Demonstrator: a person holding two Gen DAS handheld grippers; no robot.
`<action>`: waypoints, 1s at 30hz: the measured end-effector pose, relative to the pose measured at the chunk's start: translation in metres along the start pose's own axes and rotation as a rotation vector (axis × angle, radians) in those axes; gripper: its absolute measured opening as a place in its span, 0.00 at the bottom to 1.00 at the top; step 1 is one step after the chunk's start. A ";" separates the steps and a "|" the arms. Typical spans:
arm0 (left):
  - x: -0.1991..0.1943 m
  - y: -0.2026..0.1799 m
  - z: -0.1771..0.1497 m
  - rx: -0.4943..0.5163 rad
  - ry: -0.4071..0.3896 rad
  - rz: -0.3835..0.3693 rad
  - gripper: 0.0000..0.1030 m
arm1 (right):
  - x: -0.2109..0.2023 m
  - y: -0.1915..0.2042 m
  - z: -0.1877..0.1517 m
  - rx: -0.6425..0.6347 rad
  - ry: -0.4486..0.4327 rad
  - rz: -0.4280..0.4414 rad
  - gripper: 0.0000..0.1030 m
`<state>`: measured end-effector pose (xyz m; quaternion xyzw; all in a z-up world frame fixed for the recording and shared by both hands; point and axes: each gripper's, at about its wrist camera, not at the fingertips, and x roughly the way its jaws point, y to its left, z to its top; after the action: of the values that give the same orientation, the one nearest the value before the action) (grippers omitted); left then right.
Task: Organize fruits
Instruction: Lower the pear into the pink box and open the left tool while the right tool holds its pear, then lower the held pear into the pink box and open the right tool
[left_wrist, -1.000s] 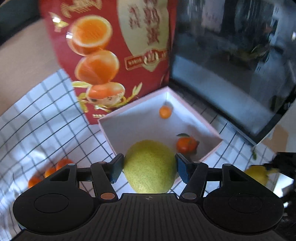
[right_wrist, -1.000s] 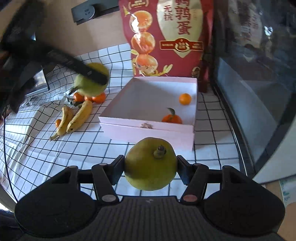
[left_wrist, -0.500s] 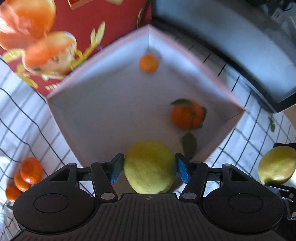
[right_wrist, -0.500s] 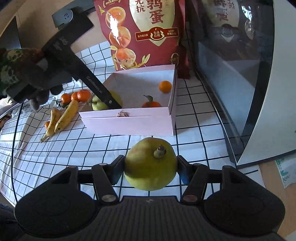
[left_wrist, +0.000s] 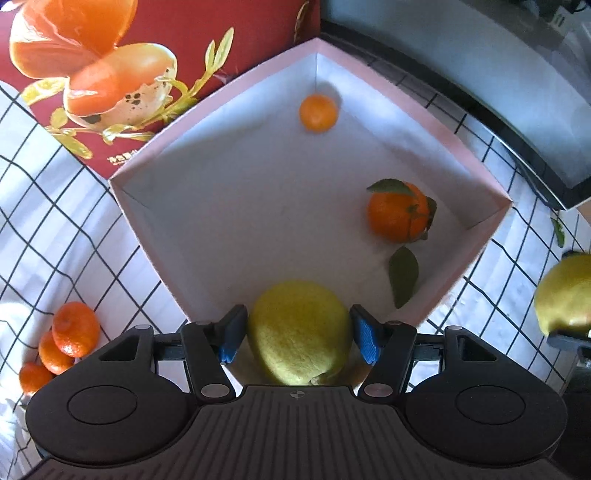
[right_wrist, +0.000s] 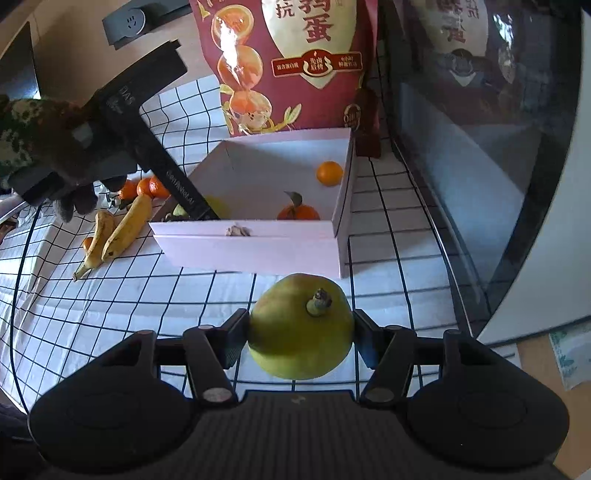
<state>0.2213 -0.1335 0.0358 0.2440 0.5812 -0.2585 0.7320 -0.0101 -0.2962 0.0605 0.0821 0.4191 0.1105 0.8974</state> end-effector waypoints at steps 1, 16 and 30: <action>-0.001 0.000 -0.004 -0.002 -0.005 -0.005 0.65 | -0.001 0.000 0.004 -0.003 -0.006 0.001 0.58; -0.039 0.014 -0.005 -0.168 -0.204 -0.030 0.58 | -0.005 0.007 0.068 -0.050 -0.113 0.011 0.58; -0.103 0.048 -0.197 -0.732 -0.549 -0.059 0.57 | 0.103 0.049 0.147 -0.018 0.059 0.146 0.58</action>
<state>0.0906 0.0421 0.0986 -0.1251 0.4258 -0.1120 0.8891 0.1611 -0.2292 0.0900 0.1009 0.4373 0.1820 0.8749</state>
